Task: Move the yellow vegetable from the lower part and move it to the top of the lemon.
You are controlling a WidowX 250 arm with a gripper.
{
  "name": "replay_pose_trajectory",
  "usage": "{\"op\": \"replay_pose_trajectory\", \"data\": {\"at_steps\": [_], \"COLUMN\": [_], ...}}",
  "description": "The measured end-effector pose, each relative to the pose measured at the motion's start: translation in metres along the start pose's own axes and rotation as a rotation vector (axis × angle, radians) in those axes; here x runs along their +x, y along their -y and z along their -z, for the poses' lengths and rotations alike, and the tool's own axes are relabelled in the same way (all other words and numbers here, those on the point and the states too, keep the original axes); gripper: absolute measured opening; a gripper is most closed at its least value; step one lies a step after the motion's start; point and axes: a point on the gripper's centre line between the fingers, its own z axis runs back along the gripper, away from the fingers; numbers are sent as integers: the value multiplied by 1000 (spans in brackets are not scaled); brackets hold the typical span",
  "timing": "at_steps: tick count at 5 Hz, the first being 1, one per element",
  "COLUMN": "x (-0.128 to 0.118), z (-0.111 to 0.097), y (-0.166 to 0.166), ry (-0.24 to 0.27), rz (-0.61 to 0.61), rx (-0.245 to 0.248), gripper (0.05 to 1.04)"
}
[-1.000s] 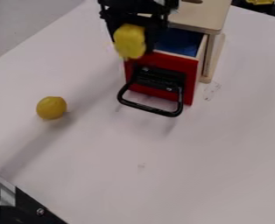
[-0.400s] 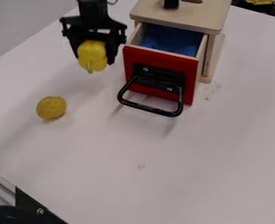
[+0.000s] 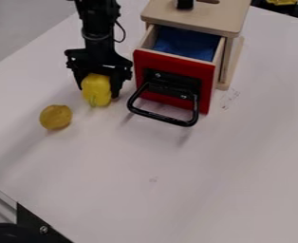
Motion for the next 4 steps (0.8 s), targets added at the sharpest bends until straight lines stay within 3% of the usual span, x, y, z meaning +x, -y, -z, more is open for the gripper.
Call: {"op": "replay_pose_trajectory", "data": {"at_steps": [1, 2, 3, 4], "x": [5, 7, 5, 7], "z": [4, 5, 5, -11], "y": [-7, -13, -15, -10], "ry": [77, 92, 85, 63], "rz": [-3, -15, -18, -12], "rx": [-39, -76, -118, -144], "gripper": [822, 879, 1009, 1001]}}
